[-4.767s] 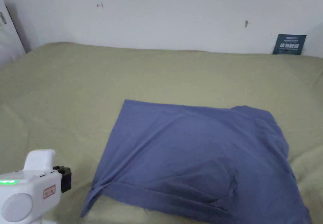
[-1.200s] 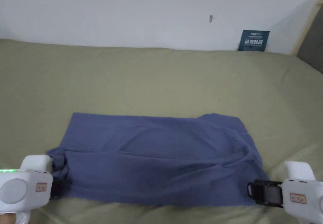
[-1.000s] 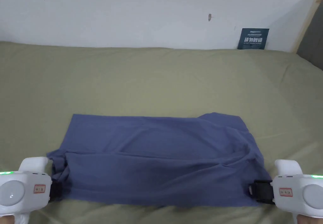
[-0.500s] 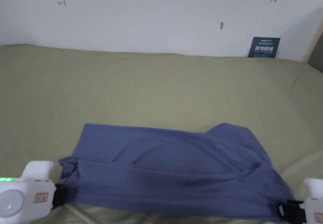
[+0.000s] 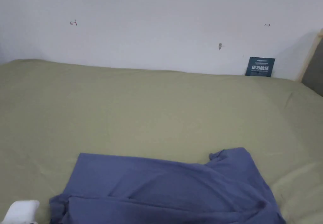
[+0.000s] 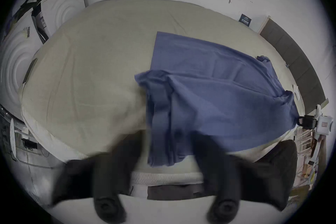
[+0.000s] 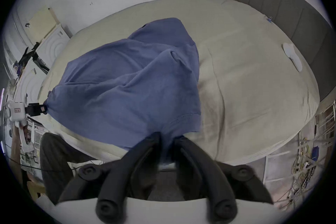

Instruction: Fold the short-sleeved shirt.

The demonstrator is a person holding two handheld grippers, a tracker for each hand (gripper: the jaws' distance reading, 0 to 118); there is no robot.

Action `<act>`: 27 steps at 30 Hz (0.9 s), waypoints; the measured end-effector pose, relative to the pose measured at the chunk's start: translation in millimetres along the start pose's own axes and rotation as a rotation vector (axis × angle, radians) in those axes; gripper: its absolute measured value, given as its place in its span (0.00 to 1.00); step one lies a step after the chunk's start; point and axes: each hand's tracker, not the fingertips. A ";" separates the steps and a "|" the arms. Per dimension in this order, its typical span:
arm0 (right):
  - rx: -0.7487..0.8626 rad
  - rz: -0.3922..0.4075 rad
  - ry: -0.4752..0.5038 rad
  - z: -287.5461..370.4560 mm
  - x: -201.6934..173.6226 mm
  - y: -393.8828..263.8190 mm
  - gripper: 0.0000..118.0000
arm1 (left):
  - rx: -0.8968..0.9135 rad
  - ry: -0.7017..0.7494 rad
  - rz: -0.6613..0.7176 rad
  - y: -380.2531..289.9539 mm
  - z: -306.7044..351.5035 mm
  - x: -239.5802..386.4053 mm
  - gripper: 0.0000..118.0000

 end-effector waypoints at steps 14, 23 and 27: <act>0.161 -0.043 -0.100 -42.5 6.5 115.7 0.00 | 0.124 0.037 -0.024 134.9 -53.1 9.7 0.00; 0.099 -0.004 -0.150 -99.8 27.8 154.3 0.00 | 0.002 0.110 -0.077 204.5 -147.4 16.2 0.89; 0.074 0.005 -0.142 -114.7 33.0 160.4 0.00 | -0.041 0.093 -0.074 208.4 -168.7 24.6 0.89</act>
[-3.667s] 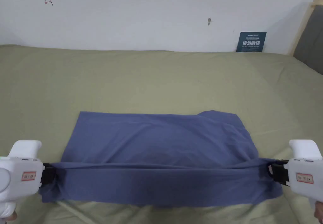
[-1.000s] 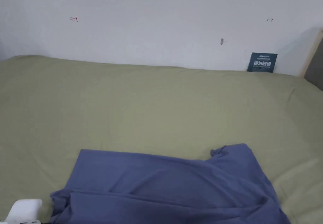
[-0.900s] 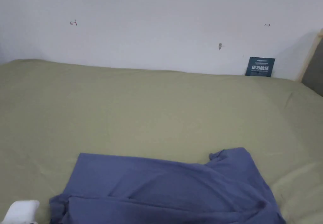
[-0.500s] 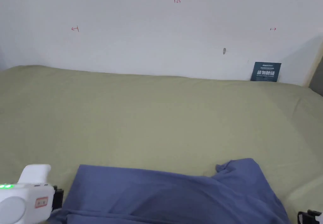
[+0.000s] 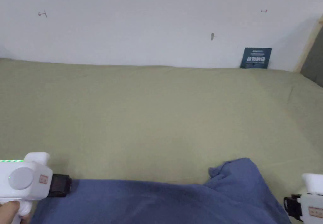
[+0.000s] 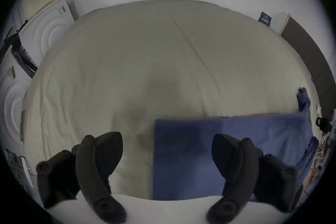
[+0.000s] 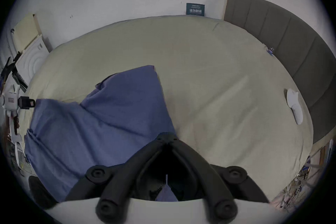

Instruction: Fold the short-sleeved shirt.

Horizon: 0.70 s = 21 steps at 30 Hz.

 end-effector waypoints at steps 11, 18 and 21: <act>-0.042 0.035 0.063 -38.4 -11.0 30.7 0.63 | 0.001 -0.022 -0.075 -5.5 8.6 20.8 0.03; -0.182 0.033 0.025 -82.5 -8.3 35.5 0.90 | -0.003 -0.027 -0.052 -6.4 5.5 20.3 0.03; -0.157 0.062 0.041 -76.3 -6.4 30.9 0.68 | -0.001 -0.028 -0.048 -6.8 8.4 19.2 0.03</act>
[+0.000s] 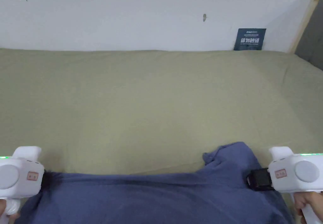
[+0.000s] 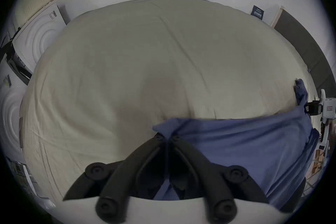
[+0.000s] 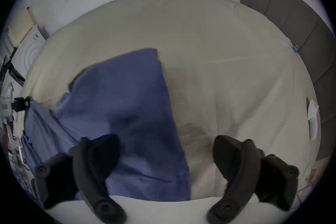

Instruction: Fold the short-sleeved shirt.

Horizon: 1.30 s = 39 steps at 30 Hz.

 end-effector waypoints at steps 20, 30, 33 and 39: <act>0.288 -0.033 0.141 173.9 21.7 -94.7 0.00 | 0.182 -0.073 0.040 -97.9 155.9 -32.9 0.03; 0.277 0.000 0.129 196.5 0.3 -204.6 0.00 | 0.231 -0.085 0.009 -204.0 176.1 -43.7 0.03; 0.233 0.007 0.122 190.3 1.2 -220.8 0.00 | 0.218 -0.070 0.001 -226.8 163.8 -43.9 0.03; 0.188 -0.009 0.124 174.4 5.3 -237.4 0.00 | 0.168 -0.102 0.060 -244.0 144.7 -52.2 0.03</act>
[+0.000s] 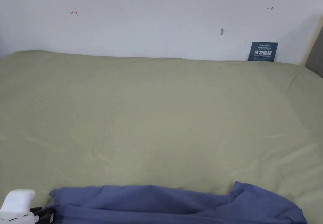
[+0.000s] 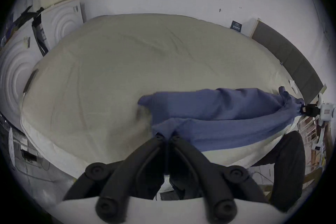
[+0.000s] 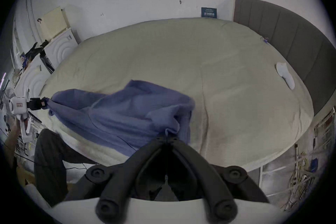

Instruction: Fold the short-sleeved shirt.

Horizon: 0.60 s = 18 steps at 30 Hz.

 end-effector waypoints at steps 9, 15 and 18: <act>0.058 -0.063 0.004 10.0 -9.9 0.5 0.94 | 0.051 0.039 0.048 6.4 17.9 1.2 0.89; 0.238 -0.040 -0.045 40.5 -45.1 32.2 0.89 | 0.257 0.095 0.053 28.0 63.7 36.5 0.85; 0.401 0.001 -0.122 53.6 -77.3 38.7 0.02 | 0.346 0.119 0.048 38.9 81.3 54.7 0.15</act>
